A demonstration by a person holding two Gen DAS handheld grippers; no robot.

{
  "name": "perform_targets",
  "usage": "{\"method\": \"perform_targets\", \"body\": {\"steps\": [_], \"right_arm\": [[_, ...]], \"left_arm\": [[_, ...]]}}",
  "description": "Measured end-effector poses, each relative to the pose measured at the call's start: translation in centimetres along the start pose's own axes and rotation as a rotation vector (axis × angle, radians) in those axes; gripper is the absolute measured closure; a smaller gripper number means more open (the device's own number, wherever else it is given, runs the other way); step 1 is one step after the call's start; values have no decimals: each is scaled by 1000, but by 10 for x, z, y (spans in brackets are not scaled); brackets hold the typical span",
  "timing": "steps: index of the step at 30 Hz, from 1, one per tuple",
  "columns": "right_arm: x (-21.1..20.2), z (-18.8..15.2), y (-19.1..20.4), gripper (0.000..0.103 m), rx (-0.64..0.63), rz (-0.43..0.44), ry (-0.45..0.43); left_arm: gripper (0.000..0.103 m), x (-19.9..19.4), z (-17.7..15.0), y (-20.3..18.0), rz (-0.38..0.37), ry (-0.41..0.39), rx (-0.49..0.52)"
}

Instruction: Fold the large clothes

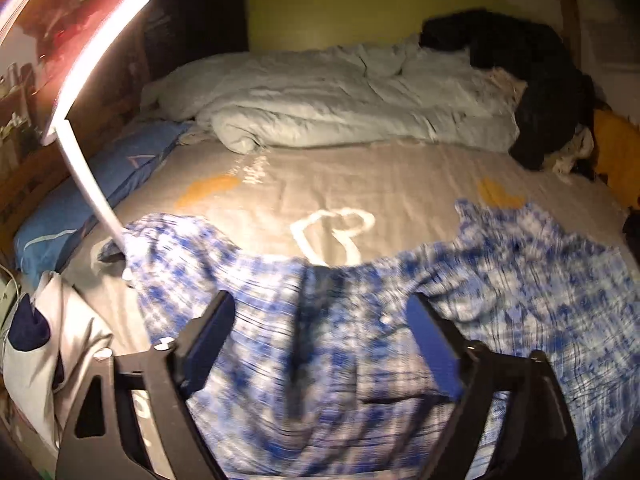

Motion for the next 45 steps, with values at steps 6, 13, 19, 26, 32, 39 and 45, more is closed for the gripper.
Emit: {"method": "perform_targets", "body": {"steps": [6,13,19,26,32,39,45], "right_arm": [[-6,4,12,15,-23,48,-42],[0,-1,20,15,-44,81,-17],[6,-9,36,15,-121,63,-8],[17,-13,42,15,-44,157,59],[32,-20,41,15,-47,131,104],[28,-16,30,15,-32,115,98],[20,-15,30,15,-45,113,84]], "left_arm": [[9,-7,7,51,-33,2,-105],[9,-8,7,115,-31,21,-206],[21,39,-25,168,7,170,-333],[44,102,-54,191,-40,288,-488],[100,125,-64,197,-23,279,-513],[102,26,-2,141,-131,-21,-415],[102,-31,-2,44,-279,-70,-249]]}}
Point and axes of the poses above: each gripper's, at about its wrist camera, not at the fingertips, and x roughly the way its jaws point, y to its left, z to its top, the point moved 8 cm from there along x, roughly the way its jaws point, and after that the axes turned 1 degree about -x, right-handed, at the moved point
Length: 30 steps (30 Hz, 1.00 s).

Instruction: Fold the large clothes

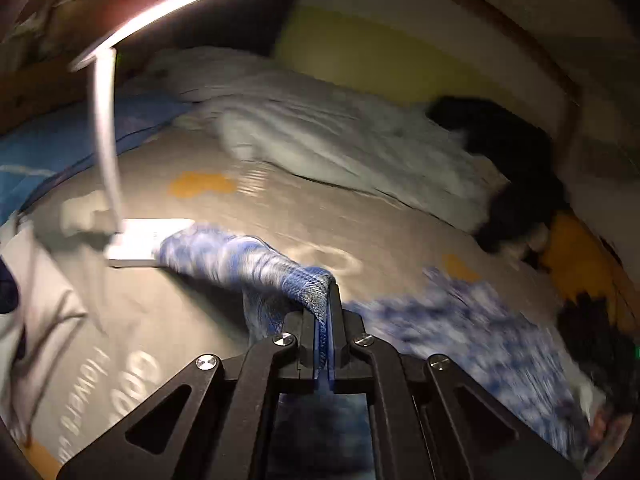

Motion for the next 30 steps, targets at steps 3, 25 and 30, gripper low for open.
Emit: {"method": "perform_targets", "body": {"steps": [3,25,30], "right_arm": [[-3,1,-2,15,2,1,-6],[5,-3,-1,15,-12,-18,21],[10,-6,-4,15,5,-34,33]], "left_arm": [[101,5,-31,-45,-33,59,66],[30,-7,-18,-37,-121,175,110],[42,-14,-21,-59,-163,175,165]]}}
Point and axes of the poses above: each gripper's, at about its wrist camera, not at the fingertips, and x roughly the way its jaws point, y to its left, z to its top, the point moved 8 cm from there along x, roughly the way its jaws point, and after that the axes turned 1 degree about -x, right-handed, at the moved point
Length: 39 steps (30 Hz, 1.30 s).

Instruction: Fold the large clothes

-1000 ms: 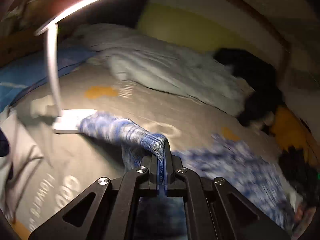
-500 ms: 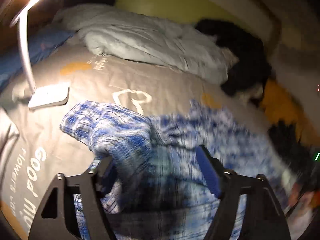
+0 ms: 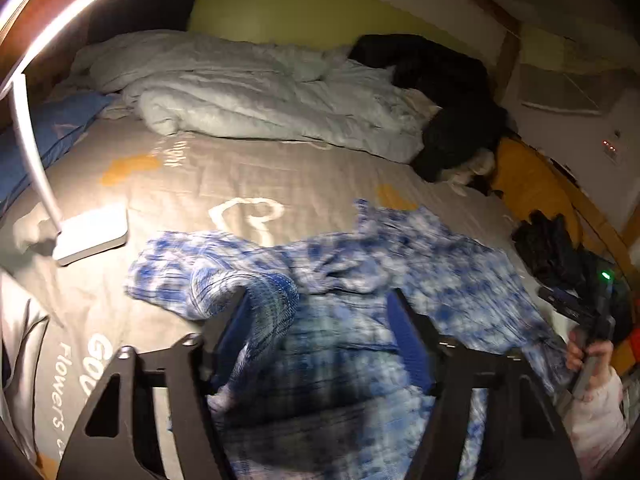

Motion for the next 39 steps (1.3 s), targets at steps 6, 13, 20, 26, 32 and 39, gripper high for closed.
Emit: {"method": "perform_targets", "body": {"steps": [6,13,20,26,32,39], "right_arm": [[3,0,-2,15,13,-11,6],[5,0,-1,15,-1,-24,3],[0,0,2,15,-13,-25,-8],[0,0,3,15,-25,-23,-6],[0,0,4,15,-34,-27,-8],[3,-1,2,15,-34,-24,6]], "left_arm": [[43,-29,13,-21,-125,-128,60],[43,-32,29,14,13,-218,-25],[38,24,24,101,200,-124,-242],[38,71,14,162,341,-43,-320],[38,109,-20,218,483,95,-415],[48,131,-21,215,471,120,-351]]}}
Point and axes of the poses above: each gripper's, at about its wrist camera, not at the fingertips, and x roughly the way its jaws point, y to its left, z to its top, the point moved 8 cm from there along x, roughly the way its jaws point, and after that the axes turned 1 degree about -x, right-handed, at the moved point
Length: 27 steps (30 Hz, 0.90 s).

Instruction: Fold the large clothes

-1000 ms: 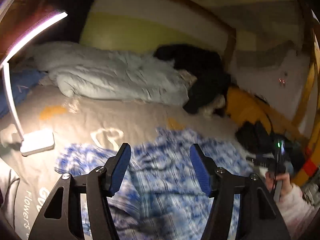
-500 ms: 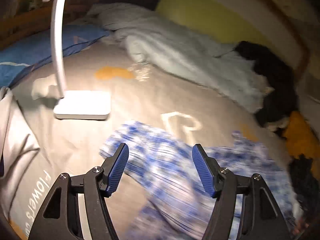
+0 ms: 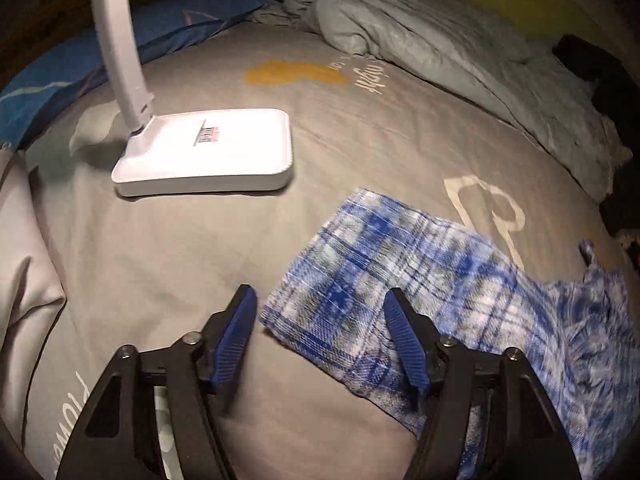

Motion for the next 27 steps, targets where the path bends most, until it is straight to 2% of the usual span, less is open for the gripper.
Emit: {"method": "perform_targets", "body": {"steps": [2,3,4,8,10,12,15,21,27], "right_arm": [[0,0,0,15,4,3,3],[0,0,0,15,5,7,2],[0,1,0,15,5,11,3],[1,1,3,15,-9,9,0],[1,1,4,15,-21,-2,0],[0,1,2,15,-25,-22,-9],[-5,1,2,15,-17,-5,-15],[-16,3,-1,15,-16,1,-41],[-32,9,-9,15,26,36,-70]], "left_arm": [[67,-1,-2,-8,4,-6,30],[86,-2,-1,-12,-9,-5,36],[95,-4,-2,-17,-32,2,36],[95,-8,1,-31,-19,11,77],[96,-19,5,-31,-25,-9,46],[96,-40,11,-39,-64,-51,36],[96,-82,21,-66,-109,-147,79],[96,-166,15,-142,-294,-291,152],[96,-219,-29,-229,-514,-300,252]]}}
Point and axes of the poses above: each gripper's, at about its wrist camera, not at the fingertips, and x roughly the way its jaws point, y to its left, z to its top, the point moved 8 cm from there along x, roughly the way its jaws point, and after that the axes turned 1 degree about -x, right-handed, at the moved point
